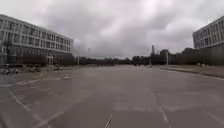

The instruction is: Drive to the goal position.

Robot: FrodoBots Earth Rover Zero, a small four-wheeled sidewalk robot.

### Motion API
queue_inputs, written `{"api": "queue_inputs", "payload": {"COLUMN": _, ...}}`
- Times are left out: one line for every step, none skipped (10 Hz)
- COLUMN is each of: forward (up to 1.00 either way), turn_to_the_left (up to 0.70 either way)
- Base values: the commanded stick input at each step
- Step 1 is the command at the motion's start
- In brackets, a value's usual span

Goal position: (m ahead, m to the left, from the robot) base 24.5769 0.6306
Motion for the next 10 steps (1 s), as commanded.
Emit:
{"api": "queue_inputs", "payload": {"forward": 0.7, "turn_to_the_left": 0.0}}
{"api": "queue_inputs", "payload": {"forward": 0.7, "turn_to_the_left": 0.0}}
{"api": "queue_inputs", "payload": {"forward": 0.7, "turn_to_the_left": 0.0}}
{"api": "queue_inputs", "payload": {"forward": 0.7, "turn_to_the_left": 0.0}}
{"api": "queue_inputs", "payload": {"forward": 0.7, "turn_to_the_left": 0.0}}
{"api": "queue_inputs", "payload": {"forward": 0.7, "turn_to_the_left": 0.0}}
{"api": "queue_inputs", "payload": {"forward": 0.7, "turn_to_the_left": 0.0}}
{"api": "queue_inputs", "payload": {"forward": 0.7, "turn_to_the_left": 0.0}}
{"api": "queue_inputs", "payload": {"forward": 0.7, "turn_to_the_left": 0.0}}
{"api": "queue_inputs", "payload": {"forward": 0.7, "turn_to_the_left": 0.0}}
